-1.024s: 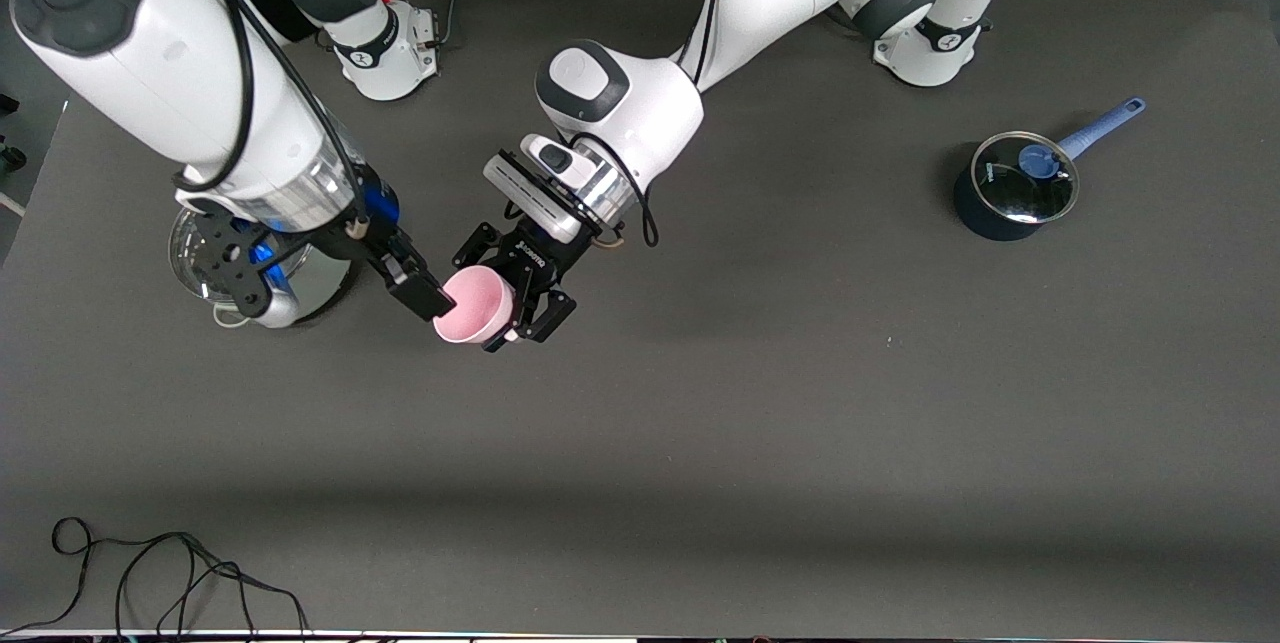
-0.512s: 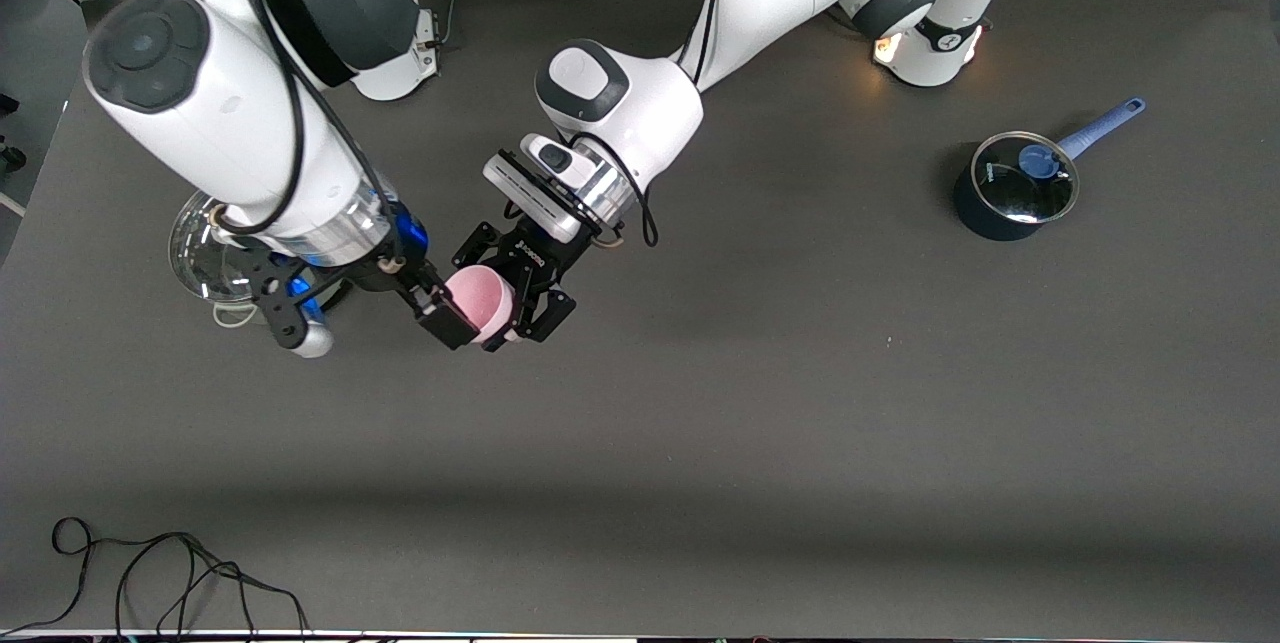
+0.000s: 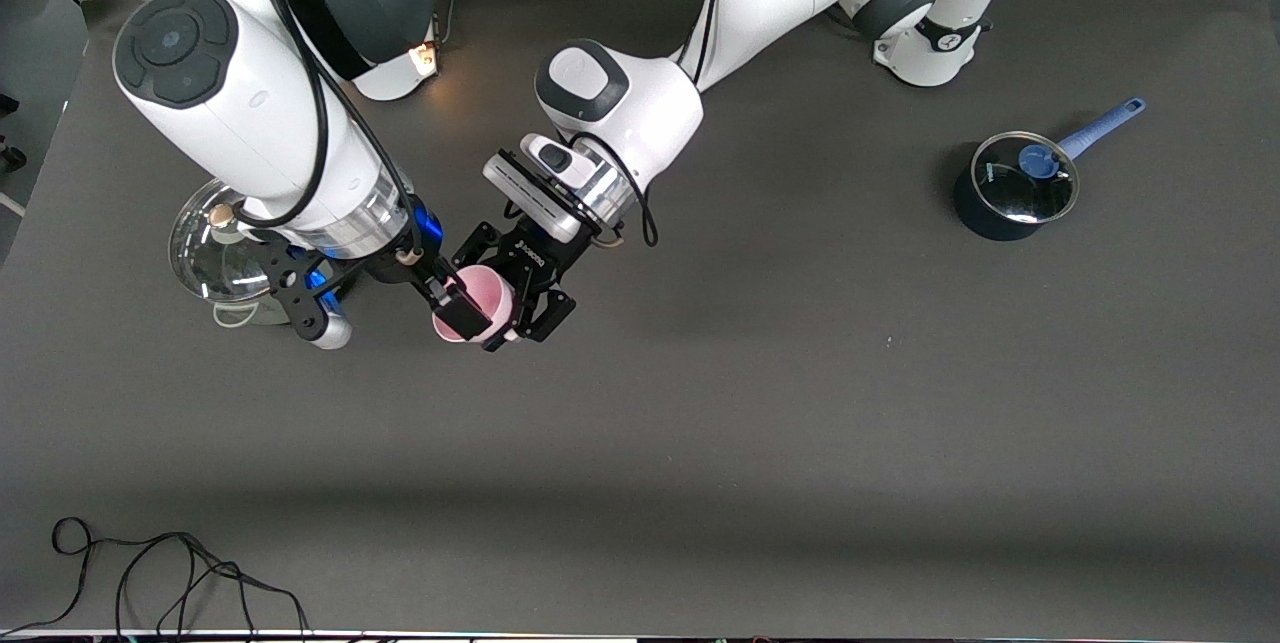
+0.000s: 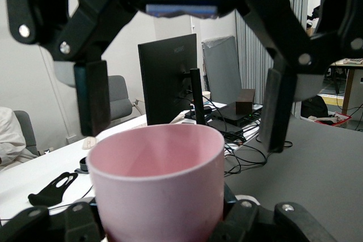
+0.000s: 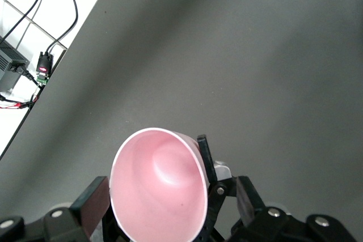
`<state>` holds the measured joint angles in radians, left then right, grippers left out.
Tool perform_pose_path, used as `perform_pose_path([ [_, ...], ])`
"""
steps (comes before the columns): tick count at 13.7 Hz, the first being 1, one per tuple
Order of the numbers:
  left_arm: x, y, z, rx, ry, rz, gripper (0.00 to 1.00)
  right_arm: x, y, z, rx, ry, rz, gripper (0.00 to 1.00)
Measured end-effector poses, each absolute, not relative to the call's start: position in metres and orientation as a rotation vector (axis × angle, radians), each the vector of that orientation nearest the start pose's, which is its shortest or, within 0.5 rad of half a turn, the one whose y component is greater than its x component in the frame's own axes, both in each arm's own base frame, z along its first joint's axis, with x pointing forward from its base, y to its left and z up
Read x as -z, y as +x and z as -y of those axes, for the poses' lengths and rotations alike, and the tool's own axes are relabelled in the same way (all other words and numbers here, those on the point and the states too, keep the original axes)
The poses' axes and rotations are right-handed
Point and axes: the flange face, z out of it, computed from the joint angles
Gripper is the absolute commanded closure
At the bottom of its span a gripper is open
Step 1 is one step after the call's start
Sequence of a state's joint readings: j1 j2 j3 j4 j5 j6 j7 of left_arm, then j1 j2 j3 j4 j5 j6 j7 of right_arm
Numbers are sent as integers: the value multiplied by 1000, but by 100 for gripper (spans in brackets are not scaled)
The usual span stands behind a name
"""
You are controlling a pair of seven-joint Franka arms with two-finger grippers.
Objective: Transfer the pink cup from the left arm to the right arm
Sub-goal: 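Close the right gripper on the cup rim and open the left gripper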
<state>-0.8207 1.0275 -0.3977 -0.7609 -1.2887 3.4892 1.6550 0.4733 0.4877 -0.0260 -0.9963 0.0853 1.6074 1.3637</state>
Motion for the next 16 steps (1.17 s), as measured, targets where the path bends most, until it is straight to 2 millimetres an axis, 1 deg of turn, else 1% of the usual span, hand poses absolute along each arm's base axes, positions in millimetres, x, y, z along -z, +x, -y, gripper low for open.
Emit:
perform_pose_path([
  [2,-423,529,590,2204,-2557,-1123,100,-600,619,-309,26,-2696,-1327,1],
  [3,-423,529,590,2204,-2557,-1123,100,-600,617,-307,16,-2704,-1333,1],
  [8,-423,529,590,2204,-2557,-1123,100,-583,613,-305,-45,-2747,-1356,1],
  [11,-423,529,590,2204,-2558,-1123,100,-581,612,-304,-62,-2760,-1361,1],
  [13,-423,529,590,2204,-2558,-1123,100,-578,611,-305,-69,-2765,-1362,4],
  [14,-423,529,590,2204,-2558,-1123,100,-577,611,-305,-71,-2767,-1362,10],
  [16,-423,529,590,2204,-2558,-1123,100,-576,611,-305,-72,-2767,-1362,39],
])
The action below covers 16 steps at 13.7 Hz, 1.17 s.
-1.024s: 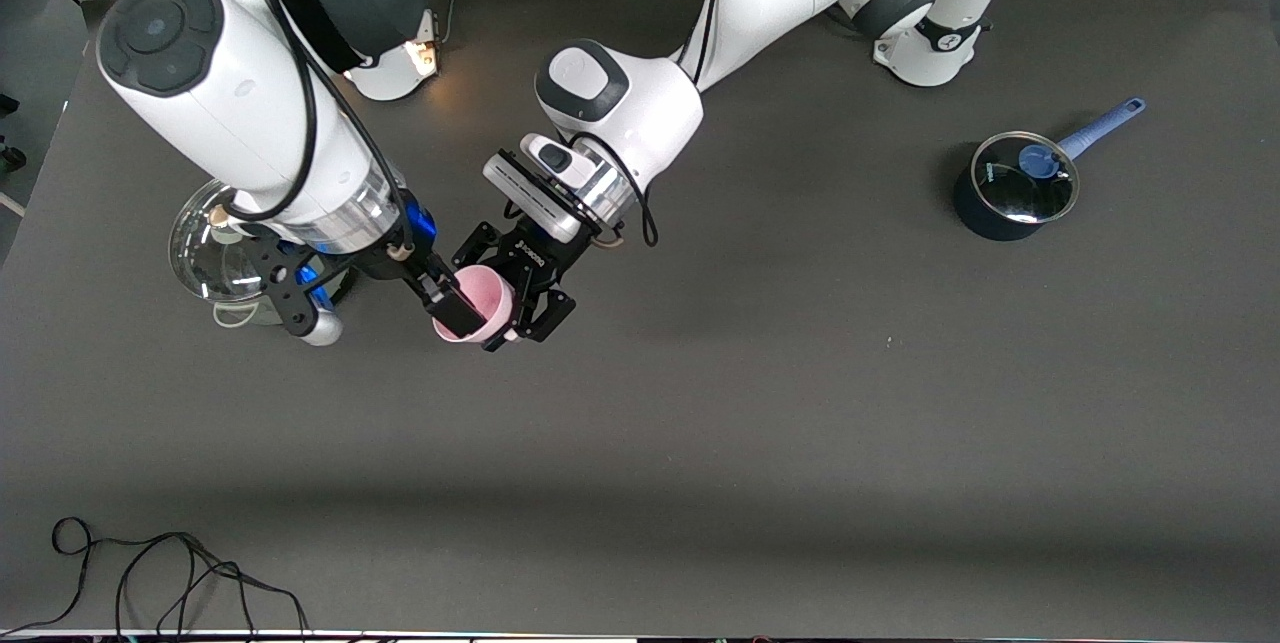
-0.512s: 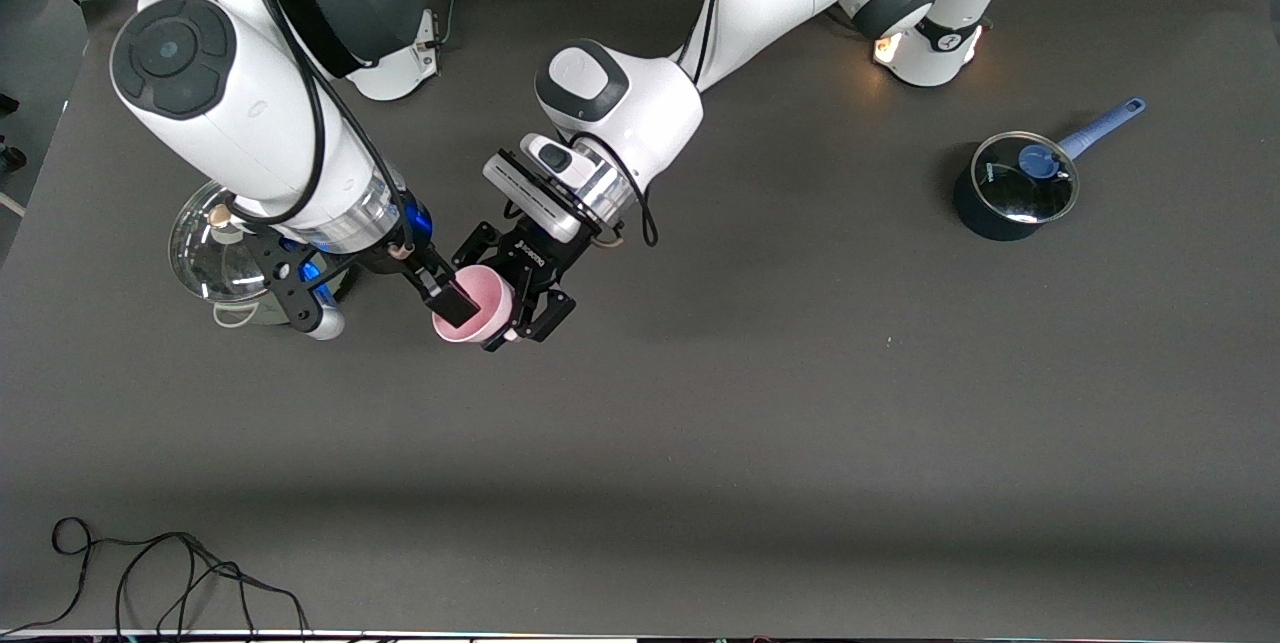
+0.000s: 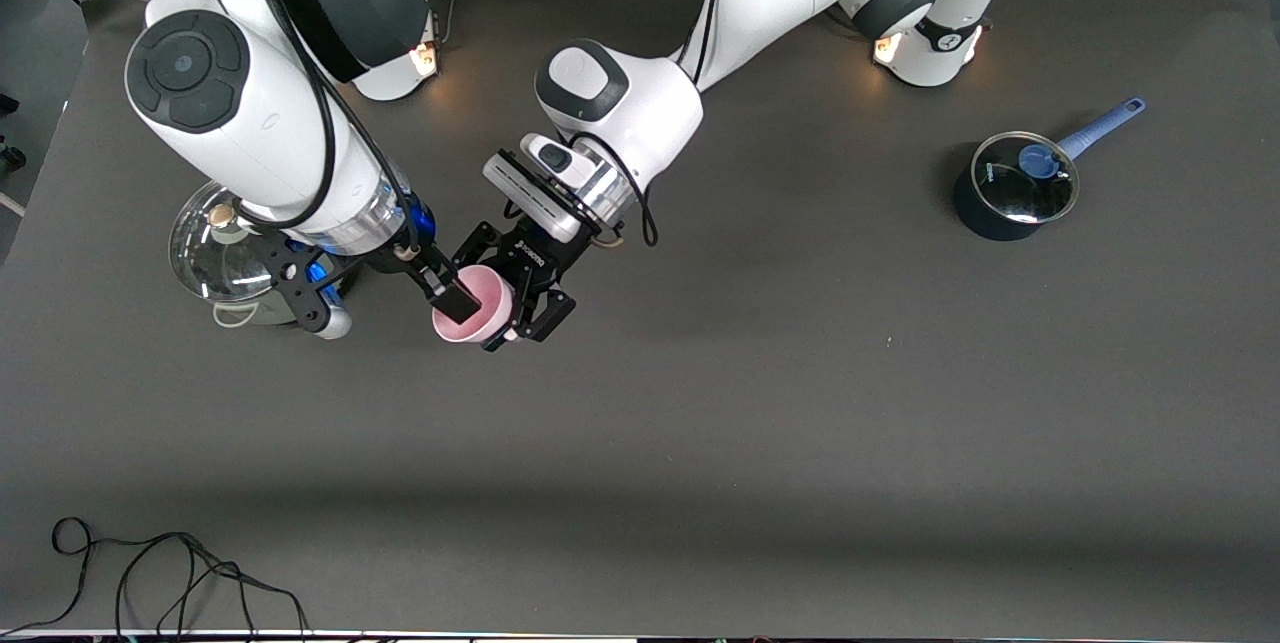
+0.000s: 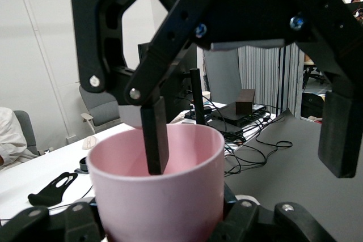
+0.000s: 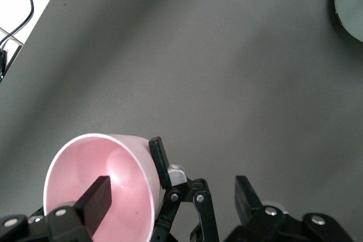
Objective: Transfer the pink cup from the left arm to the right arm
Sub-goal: 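Close the right gripper on the cup rim and open the left gripper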
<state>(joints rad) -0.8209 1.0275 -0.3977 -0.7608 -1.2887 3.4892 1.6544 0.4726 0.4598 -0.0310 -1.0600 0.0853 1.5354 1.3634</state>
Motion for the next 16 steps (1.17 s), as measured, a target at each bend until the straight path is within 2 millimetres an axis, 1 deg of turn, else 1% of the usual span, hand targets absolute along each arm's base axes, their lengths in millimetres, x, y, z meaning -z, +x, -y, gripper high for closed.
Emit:
perform_pose_path([
  [3,-423,529,590,2204,-2558,-1123,100,-576,611,-305,-72,-2767,-1362,85],
  [4,-423,529,590,2204,-2558,-1123,100,-576,611,-305,-71,-2767,-1362,97],
  [5,-423,529,590,2204,-2558,-1123,100,-576,611,-306,-71,-2767,-1361,100],
  [8,-424,525,594,2205,-2559,-1136,100,-578,612,-307,-55,-2756,-1353,100],
  [12,-424,524,595,2206,-2559,-1137,100,-579,612,-307,-54,-2768,-1329,100],
  [13,-424,524,595,2207,-2553,-1140,1,-579,612,-307,-53,-2768,-1328,100],
  [16,-430,530,591,2222,-2464,-1171,0,-584,612,-307,-36,-2760,-1313,100],
])
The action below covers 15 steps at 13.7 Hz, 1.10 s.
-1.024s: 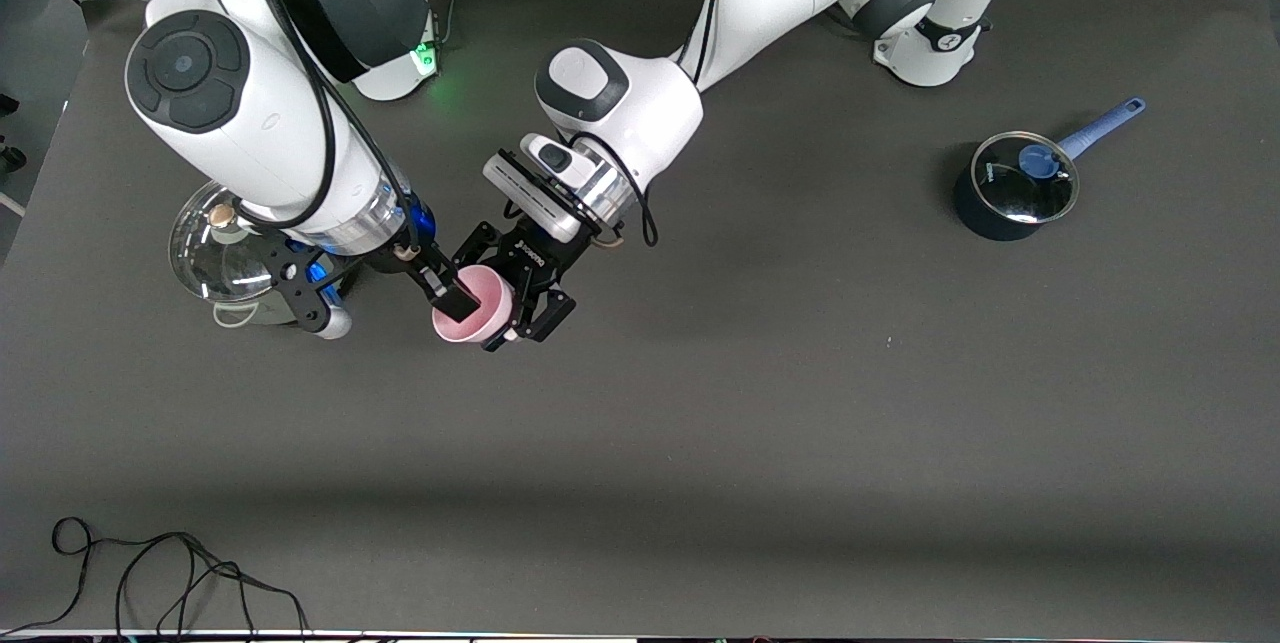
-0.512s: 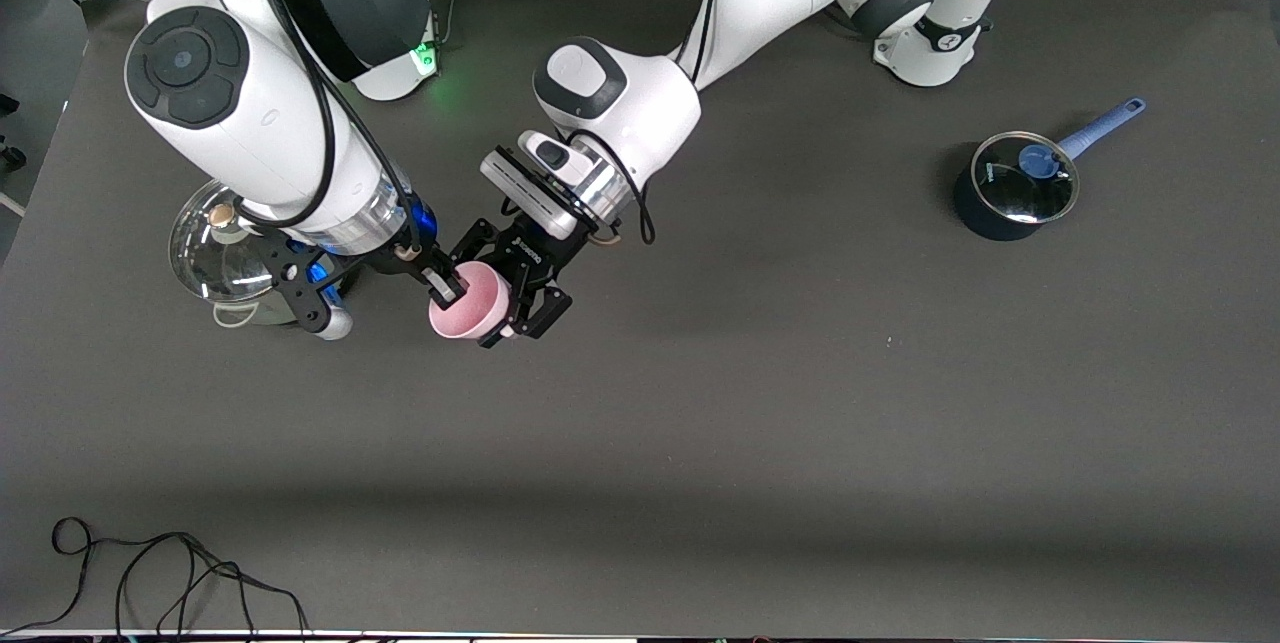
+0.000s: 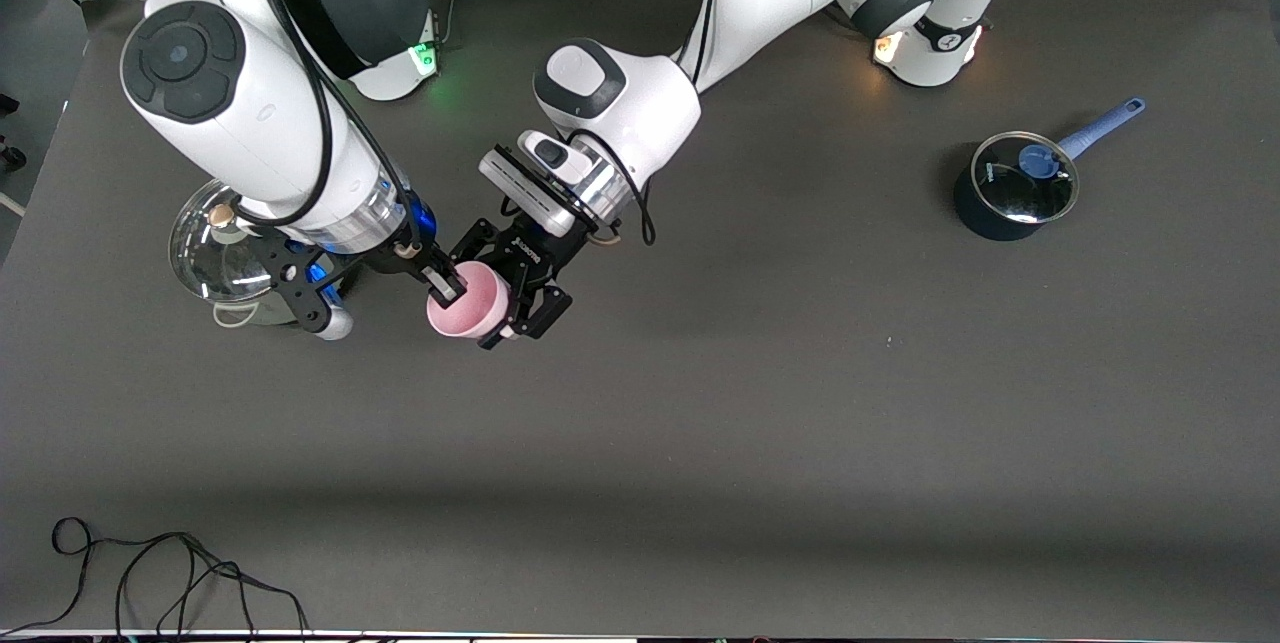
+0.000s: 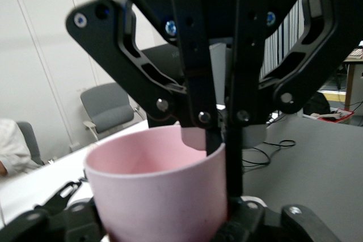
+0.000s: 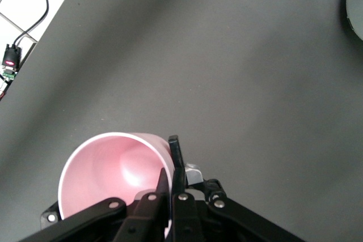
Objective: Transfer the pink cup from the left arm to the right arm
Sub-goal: 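Close the right gripper on the cup rim and open the left gripper, then carry the cup away with the right gripper while the left gripper withdraws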
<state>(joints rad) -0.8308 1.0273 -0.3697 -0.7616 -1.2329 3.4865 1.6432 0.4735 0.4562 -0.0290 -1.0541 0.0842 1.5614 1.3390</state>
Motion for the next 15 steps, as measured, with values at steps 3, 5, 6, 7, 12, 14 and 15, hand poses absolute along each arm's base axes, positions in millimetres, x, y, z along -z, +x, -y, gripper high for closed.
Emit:
perform_pose_path([
  [3,-434,534,588,2239,-2451,-1156,0,-588,612,-306,-23,-2759,-1307,100],
  [5,-436,534,588,2243,-2448,-1156,0,-593,614,-302,21,-2779,-1283,100],
  [6,-438,533,589,2248,-2443,-1160,0,-596,616,-296,45,-2786,-1269,100],
  [7,-441,533,589,2255,-2437,-1172,0,-600,621,-287,64,-2791,-1252,100],
  [12,-461,582,552,2258,-2401,-1267,0,-602,665,-155,122,-2877,-1152,100],
  [14,-468,613,523,2213,-2426,-1386,0,-602,678,-83,130,-2924,-1065,100],
  [15,-470,626,506,2178,-2444,-1451,0,-602,681,-47,130,-2953,-1006,100],
])
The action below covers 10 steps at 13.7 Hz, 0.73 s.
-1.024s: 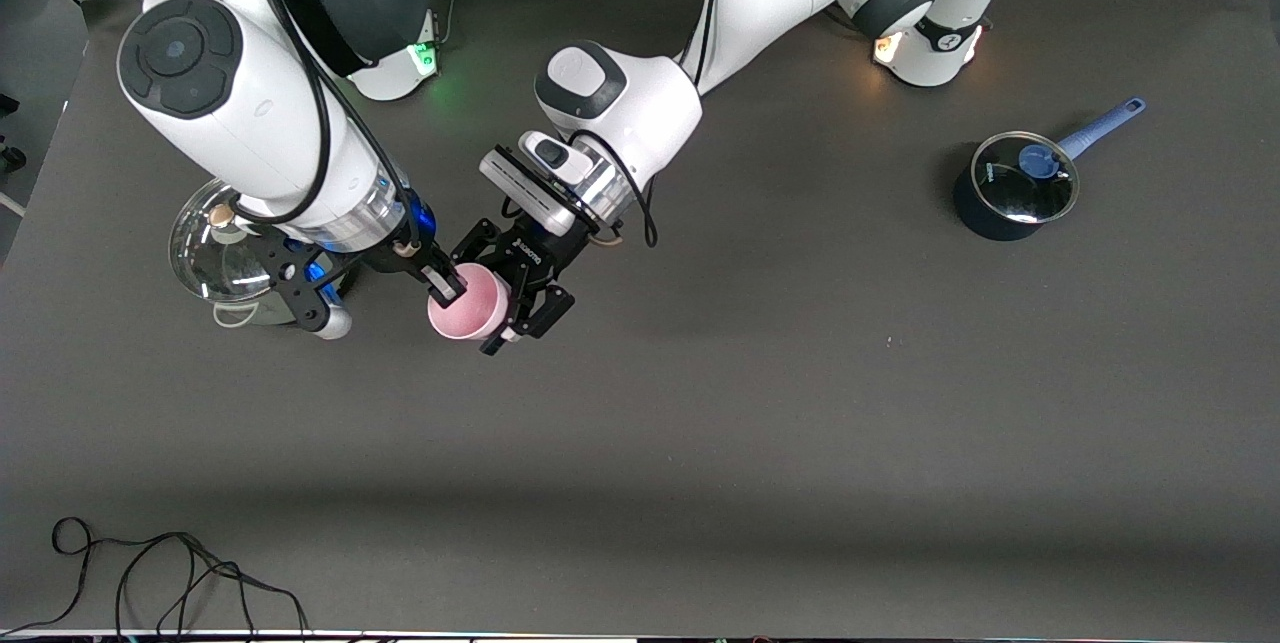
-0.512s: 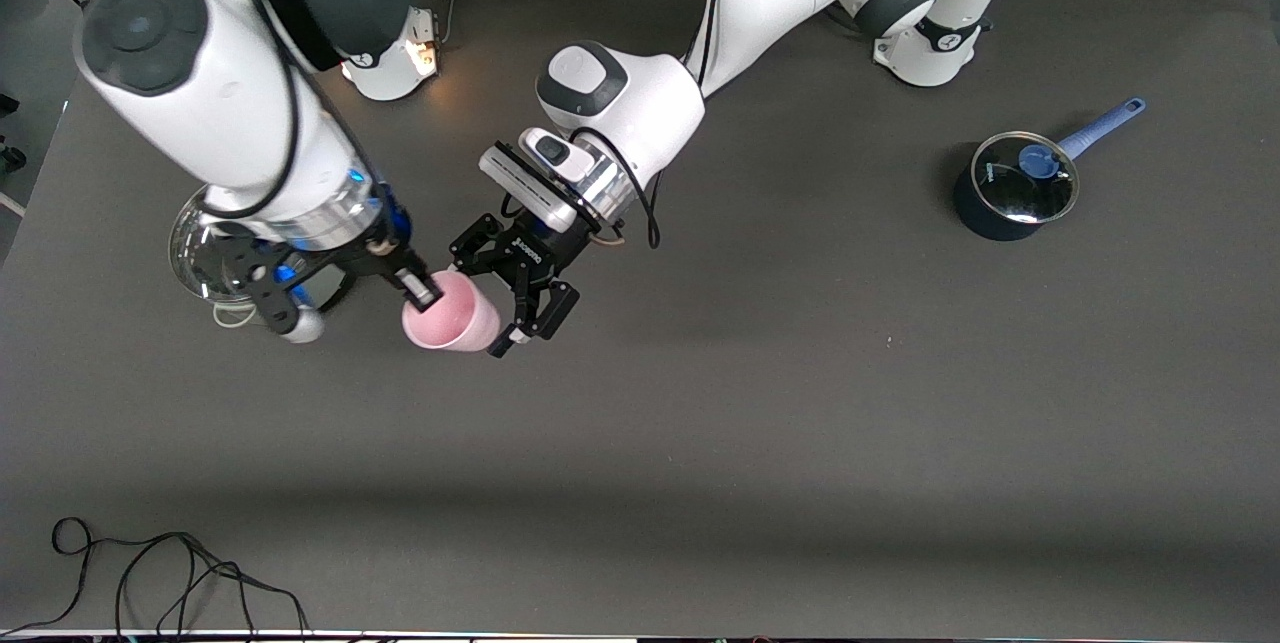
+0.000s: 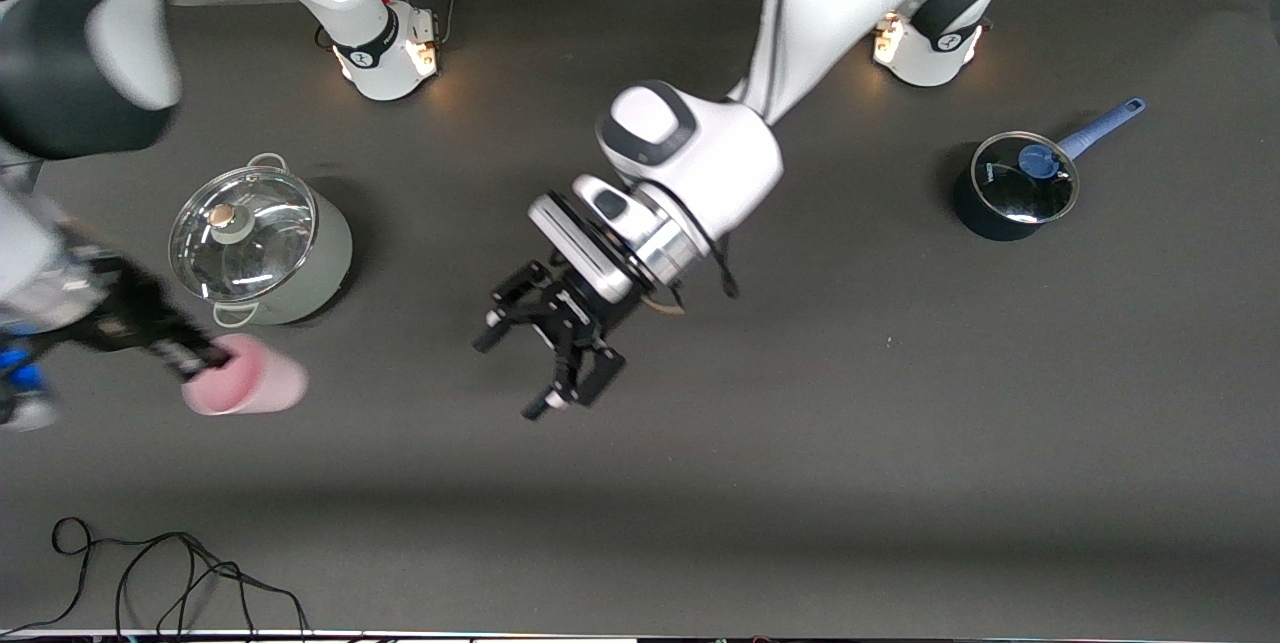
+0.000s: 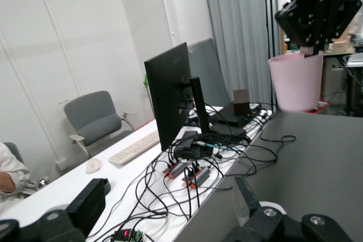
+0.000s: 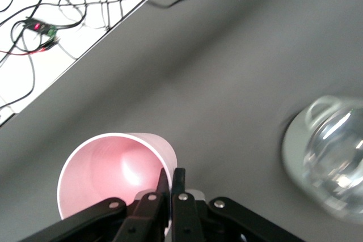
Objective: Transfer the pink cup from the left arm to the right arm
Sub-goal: 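Carry the cup away with the right gripper while the left gripper withdraws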
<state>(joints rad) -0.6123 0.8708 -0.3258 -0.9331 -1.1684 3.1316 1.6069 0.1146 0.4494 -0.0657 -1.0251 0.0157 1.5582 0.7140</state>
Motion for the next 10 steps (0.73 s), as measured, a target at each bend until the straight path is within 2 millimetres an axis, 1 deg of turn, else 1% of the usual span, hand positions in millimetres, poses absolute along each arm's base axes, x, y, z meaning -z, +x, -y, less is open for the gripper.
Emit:
perform_pose_path([
  [2,-481,641,472,2109,-2471,-1565,0,-601,682,16,123,-3023,-827,100],
  [3,-492,644,454,2081,-2479,-1628,0,-601,680,45,123,-3060,-709,100],
  [5,-519,644,410,2019,-2492,-1737,0,-600,674,101,117,-3119,-468,100],
  [6,-528,641,387,1977,-2504,-1779,0,-599,670,122,109,-3138,-364,100],
  [7,-534,636,366,1932,-2511,-1816,0,-596,668,137,100,-3151,-266,100],
  [8,-538,631,348,1874,-2495,-1863,0,-594,666,148,92,-3160,-181,100],
  [10,-548,627,316,1708,-2430,-2020,0,-585,666,158,86,-3168,-56,100],
])
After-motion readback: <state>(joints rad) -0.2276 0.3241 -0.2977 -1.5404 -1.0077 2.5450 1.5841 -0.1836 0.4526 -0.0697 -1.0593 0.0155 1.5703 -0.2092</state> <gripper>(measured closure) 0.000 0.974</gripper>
